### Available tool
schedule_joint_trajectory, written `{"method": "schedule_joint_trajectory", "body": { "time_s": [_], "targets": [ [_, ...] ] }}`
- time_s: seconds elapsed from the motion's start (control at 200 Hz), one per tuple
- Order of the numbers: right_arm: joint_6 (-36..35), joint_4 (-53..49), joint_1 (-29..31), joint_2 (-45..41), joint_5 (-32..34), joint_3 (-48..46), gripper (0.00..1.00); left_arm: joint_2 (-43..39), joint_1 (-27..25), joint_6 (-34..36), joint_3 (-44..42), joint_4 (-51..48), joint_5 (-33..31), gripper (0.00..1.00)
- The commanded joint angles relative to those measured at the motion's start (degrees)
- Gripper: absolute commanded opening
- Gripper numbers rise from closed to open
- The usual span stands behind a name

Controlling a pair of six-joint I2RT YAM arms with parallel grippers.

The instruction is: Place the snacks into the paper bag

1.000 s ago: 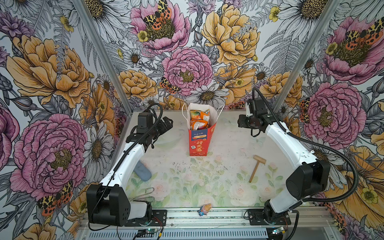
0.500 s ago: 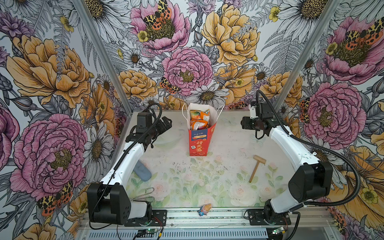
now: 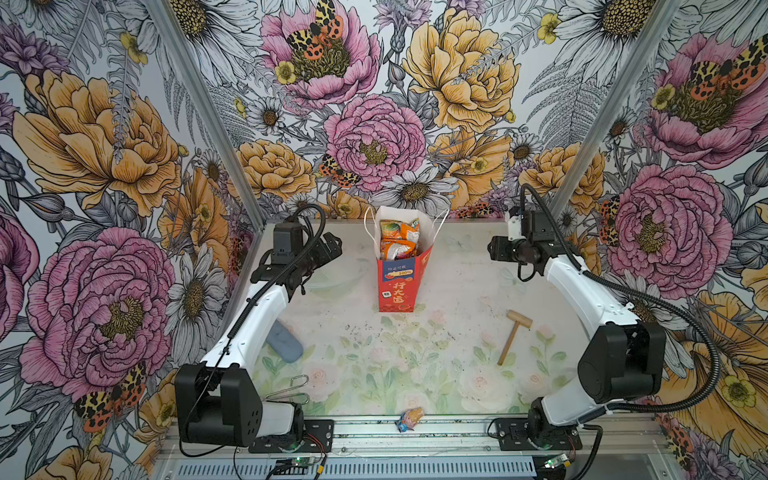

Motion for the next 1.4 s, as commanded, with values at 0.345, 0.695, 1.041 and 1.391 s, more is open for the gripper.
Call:
{"method": "schedule_joint_trajectory", "body": {
  "time_s": [0.345,0.695,1.041,1.391],
  "targets": [
    [-3.1,6.4,-2.9,0.9,-3.3,-1.6,0.75,-1.0,2.8,11.0,1.3,-0.4,-9.7,0.98],
    [-4.2,18.3,-6.6,-1.0,-5.6,-9.3,0.75,-4.7,4.7,19.1,-7.4,10.3,-19.7,0.99],
    [-3.8,24.8,-10.4,-3.7,-6.4,-15.7,0.75,-5.2,6.5,22.7,-19.8,27.6,-19.5,0.99],
    [-4.8,36.6,-11.8,-6.6,-7.2,-25.1,0.75,-2.1,6.7,23.7,-26.8,38.5,-19.9,0.99]
  ]
}}
